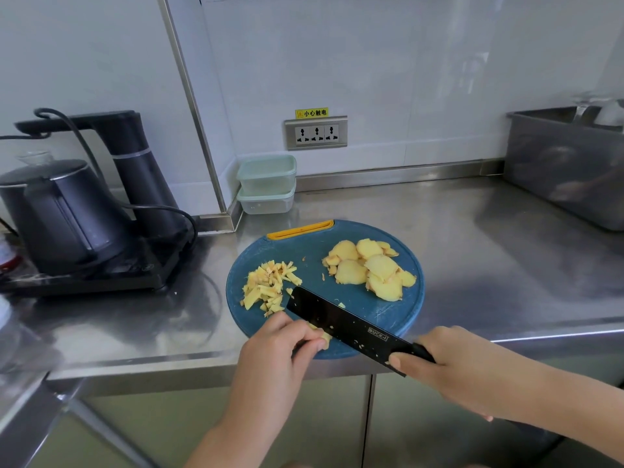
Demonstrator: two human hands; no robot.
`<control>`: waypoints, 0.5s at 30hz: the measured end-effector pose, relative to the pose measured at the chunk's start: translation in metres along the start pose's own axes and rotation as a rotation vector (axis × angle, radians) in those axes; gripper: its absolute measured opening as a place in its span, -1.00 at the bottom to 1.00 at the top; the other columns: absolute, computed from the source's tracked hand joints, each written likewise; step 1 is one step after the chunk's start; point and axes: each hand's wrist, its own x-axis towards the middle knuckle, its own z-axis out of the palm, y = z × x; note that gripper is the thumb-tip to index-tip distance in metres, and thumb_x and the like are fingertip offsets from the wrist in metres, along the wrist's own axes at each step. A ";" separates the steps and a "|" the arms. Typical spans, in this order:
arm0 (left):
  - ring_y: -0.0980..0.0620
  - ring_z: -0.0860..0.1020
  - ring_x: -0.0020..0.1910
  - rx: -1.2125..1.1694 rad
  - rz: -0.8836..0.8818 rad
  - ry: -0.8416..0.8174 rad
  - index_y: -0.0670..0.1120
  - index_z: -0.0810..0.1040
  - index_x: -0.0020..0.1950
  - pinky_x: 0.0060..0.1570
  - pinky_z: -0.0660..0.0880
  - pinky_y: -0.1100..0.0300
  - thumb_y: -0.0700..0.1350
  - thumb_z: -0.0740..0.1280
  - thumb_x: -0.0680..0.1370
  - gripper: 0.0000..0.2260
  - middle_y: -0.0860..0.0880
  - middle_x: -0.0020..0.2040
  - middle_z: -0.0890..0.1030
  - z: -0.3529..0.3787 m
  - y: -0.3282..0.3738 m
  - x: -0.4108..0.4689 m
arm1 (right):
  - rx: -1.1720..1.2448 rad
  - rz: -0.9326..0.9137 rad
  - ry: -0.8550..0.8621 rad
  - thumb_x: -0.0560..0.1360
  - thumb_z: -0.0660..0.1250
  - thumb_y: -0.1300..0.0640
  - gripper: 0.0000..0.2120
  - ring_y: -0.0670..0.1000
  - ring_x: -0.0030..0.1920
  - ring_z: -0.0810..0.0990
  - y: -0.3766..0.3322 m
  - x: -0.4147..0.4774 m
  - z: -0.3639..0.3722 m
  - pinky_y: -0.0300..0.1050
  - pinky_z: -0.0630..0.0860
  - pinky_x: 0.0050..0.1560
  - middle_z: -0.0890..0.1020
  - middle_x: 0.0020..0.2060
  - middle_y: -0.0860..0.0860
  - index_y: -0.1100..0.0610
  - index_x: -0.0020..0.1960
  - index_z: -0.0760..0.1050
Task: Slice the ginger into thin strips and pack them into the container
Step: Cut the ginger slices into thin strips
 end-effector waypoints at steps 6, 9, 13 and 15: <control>0.24 0.53 -0.14 -0.036 0.024 -0.004 0.00 0.68 -0.20 -0.23 0.39 0.52 -0.16 0.51 0.39 -0.93 0.20 -0.24 0.51 0.000 -0.003 0.001 | -0.033 0.026 0.031 0.60 0.13 -0.16 -0.63 -0.27 -0.57 0.40 -0.010 -0.001 -0.007 -0.39 0.31 -0.50 0.46 -0.57 -0.28 -0.02 -0.32 0.27; 0.24 0.53 -0.17 -0.048 0.037 0.010 -0.01 0.69 -0.20 -0.24 0.44 0.47 -0.17 0.51 0.39 -0.93 0.20 -0.24 0.51 0.001 -0.005 0.001 | -0.052 0.043 -0.001 0.59 0.13 -0.18 -0.64 -0.14 -0.58 0.44 -0.014 -0.001 -0.014 -0.35 0.35 -0.51 0.47 -0.55 -0.09 -0.01 -0.30 0.28; 0.30 0.53 -0.16 -0.074 0.044 0.026 -0.03 0.68 -0.19 -0.25 0.48 0.40 -0.18 0.51 0.39 -0.93 0.19 -0.23 0.53 0.004 -0.006 0.000 | -0.073 0.070 -0.054 0.59 0.11 -0.18 -0.68 -0.06 -0.58 0.47 -0.016 0.003 -0.016 -0.23 0.47 -0.47 0.46 -0.45 -0.02 0.02 -0.18 0.36; 0.32 0.53 -0.15 -0.084 0.042 0.035 -0.03 0.68 -0.20 -0.26 0.48 0.40 -0.19 0.51 0.39 -0.92 0.19 -0.23 0.52 0.005 -0.005 -0.001 | -0.103 0.082 -0.044 0.58 0.10 -0.20 -0.67 -0.05 -0.56 0.48 -0.018 0.004 -0.012 -0.26 0.47 -0.47 0.48 -0.41 -0.01 0.05 -0.11 0.38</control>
